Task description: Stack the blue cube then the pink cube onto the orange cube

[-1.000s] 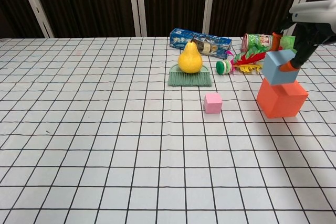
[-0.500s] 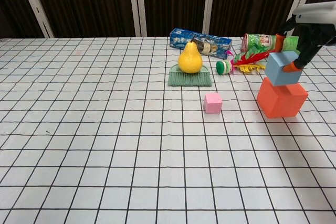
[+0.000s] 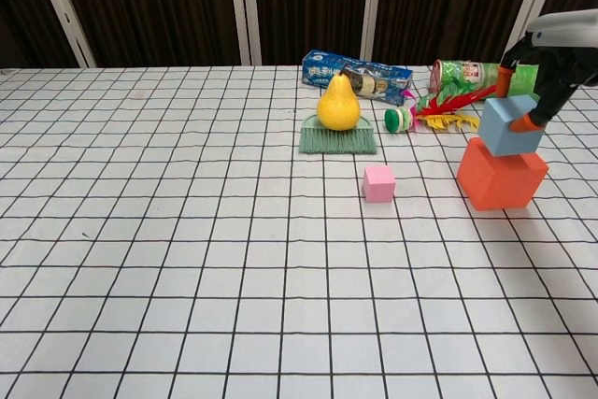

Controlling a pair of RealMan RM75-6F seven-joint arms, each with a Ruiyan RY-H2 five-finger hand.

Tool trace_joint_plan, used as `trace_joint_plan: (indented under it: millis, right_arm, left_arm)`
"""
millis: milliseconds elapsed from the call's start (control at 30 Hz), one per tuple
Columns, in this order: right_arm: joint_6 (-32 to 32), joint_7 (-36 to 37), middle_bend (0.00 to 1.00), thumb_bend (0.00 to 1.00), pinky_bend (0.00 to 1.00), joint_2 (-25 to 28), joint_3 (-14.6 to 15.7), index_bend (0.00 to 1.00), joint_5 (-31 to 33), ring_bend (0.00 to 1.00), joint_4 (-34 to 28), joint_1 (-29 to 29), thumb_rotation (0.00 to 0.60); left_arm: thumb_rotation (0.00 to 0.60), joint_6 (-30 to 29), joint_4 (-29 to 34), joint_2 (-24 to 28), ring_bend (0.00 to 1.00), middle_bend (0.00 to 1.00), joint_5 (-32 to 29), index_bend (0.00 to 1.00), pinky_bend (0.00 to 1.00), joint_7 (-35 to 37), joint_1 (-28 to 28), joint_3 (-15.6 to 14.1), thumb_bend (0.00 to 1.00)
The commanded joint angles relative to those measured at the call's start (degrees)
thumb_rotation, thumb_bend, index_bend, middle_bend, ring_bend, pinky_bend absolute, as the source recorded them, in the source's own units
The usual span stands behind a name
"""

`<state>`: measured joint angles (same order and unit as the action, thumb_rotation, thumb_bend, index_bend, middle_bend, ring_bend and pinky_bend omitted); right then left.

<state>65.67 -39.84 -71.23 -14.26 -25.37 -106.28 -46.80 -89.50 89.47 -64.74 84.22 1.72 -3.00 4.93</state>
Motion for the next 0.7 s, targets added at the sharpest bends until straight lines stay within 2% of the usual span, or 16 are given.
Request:
trace_joint_plan:
  millis: [33, 700]
  right_arm:
    - [0.0, 0.4, 1.0, 0.39, 0.93, 0.1, 0.1, 0.49, -0.1, 1.0, 0.1, 0.0, 0.6]
    - [-1.0, 2.1, 1.0, 0.39, 0.93, -0.2, 1.2, 0.49, -0.3, 1.0, 1.8, -0.6, 0.6]
  left_arm:
    - [0.6, -0.1, 0.0, 0.0, 0.0, 0.06, 0.0, 0.18, 0.0, -0.1, 0.1, 0.0, 0.58]
    - [0.6, 0.1, 0.0, -0.1, 0.0, 0.06, -0.3, 0.18, 0.0, -0.3, 0.0, 0.1, 0.58]
